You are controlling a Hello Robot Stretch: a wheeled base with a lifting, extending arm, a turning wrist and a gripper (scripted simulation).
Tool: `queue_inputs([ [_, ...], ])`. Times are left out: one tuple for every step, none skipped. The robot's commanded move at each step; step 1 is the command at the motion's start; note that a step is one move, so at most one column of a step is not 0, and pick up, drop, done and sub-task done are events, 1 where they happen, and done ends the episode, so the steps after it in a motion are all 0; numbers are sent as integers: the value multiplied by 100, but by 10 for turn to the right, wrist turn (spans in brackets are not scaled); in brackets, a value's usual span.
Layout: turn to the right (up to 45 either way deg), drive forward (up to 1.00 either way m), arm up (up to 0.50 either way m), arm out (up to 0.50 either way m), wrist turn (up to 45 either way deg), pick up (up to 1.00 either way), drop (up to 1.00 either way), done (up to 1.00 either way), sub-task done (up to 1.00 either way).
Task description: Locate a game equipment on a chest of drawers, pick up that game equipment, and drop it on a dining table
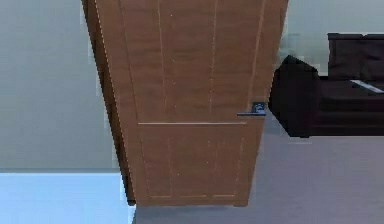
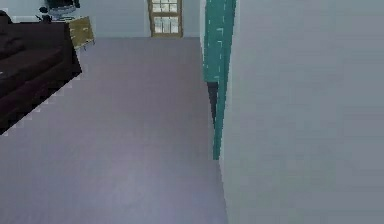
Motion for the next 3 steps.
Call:
queue_inputs([
  [0, 10, 0, 0, 0, 0, 0, 0, 0],
  [-300, 0, 0, 0, 0, 0, 0, 0, 0],
  [0, 55, 0, 0, 0, 0, 0, 0, 0],
])
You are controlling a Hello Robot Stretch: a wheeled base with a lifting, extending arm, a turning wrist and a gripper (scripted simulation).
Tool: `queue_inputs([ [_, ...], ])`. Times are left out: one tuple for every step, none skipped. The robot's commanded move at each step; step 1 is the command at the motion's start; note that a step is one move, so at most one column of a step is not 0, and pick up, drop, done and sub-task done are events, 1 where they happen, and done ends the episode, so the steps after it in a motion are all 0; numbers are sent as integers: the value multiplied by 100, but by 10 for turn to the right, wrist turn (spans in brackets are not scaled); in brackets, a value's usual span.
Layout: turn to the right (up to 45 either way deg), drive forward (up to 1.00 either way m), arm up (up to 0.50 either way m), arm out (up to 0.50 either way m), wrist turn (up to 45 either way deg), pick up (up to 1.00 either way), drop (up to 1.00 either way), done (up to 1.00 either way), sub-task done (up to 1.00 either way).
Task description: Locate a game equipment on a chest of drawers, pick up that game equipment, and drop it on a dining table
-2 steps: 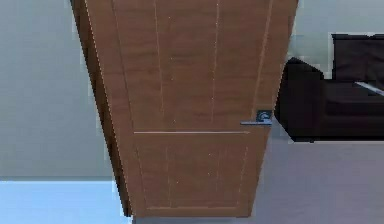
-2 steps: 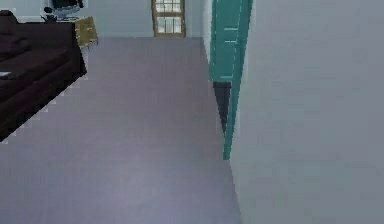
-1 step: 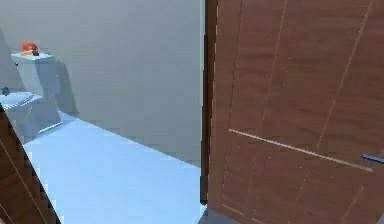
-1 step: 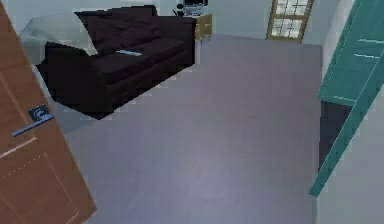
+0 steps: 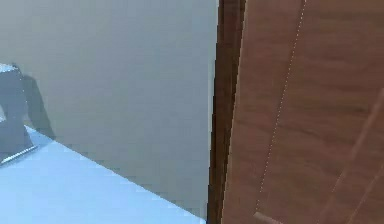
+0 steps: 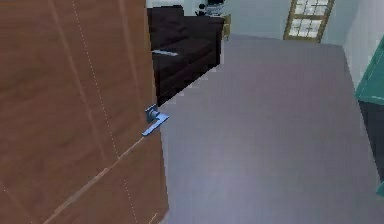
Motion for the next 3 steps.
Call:
queue_inputs([
  [-450, 0, 0, 0, 0, 0, 0, 0, 0],
  [-120, 0, 0, 0, 0, 0, 0, 0, 0],
  [0, 45, 0, 0, 0, 0, 0, 0, 0],
])
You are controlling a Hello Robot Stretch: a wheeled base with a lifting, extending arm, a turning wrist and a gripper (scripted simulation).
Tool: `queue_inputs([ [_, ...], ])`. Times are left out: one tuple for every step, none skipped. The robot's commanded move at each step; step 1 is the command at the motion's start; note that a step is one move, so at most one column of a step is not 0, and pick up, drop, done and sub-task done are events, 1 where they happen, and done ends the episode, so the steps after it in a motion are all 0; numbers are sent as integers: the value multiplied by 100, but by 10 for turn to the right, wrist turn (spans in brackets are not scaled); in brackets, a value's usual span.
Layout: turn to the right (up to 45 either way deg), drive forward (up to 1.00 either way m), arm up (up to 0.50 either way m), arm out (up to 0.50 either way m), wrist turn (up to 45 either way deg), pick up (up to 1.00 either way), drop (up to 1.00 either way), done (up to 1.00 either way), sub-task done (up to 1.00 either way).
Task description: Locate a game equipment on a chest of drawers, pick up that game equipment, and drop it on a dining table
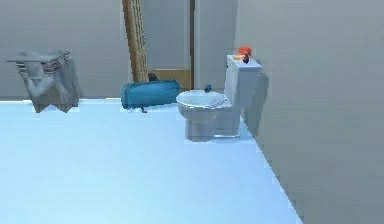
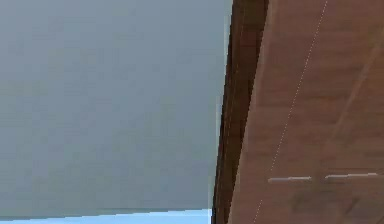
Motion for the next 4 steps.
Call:
queue_inputs([
  [-240, 0, 0, 0, 0, 0, 0, 0, 0],
  [0, 100, 0, 0, 0, 0, 0, 0, 0],
  [-90, 0, 0, 0, 0, 0, 0, 0, 0],
  [0, 15, 0, 0, 0, 0, 0, 0, 0],
])
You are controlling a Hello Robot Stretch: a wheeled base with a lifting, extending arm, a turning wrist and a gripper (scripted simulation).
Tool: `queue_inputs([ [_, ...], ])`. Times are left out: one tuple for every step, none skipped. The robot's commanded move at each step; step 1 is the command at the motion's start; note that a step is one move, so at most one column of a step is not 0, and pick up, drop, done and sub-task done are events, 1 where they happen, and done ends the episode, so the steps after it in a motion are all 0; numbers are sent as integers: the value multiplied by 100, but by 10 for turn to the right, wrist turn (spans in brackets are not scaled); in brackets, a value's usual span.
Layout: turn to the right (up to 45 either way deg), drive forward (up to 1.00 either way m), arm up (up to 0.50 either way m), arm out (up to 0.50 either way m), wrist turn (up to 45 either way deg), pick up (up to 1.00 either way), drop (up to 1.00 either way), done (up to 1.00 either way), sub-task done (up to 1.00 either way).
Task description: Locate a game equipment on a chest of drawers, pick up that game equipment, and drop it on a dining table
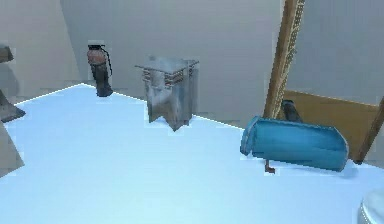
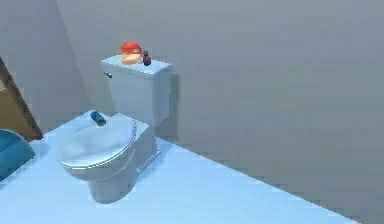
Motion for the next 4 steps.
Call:
queue_inputs([
  [330, 0, 0, 0, 0, 0, 0, 0, 0],
  [30, 0, 0, 0, 0, 0, 0, 0, 0],
  [-450, 0, 0, 0, 0, 0, 0, 0, 0],
  [-450, 0, 0, 0, 0, 0, 0, 0, 0],
])
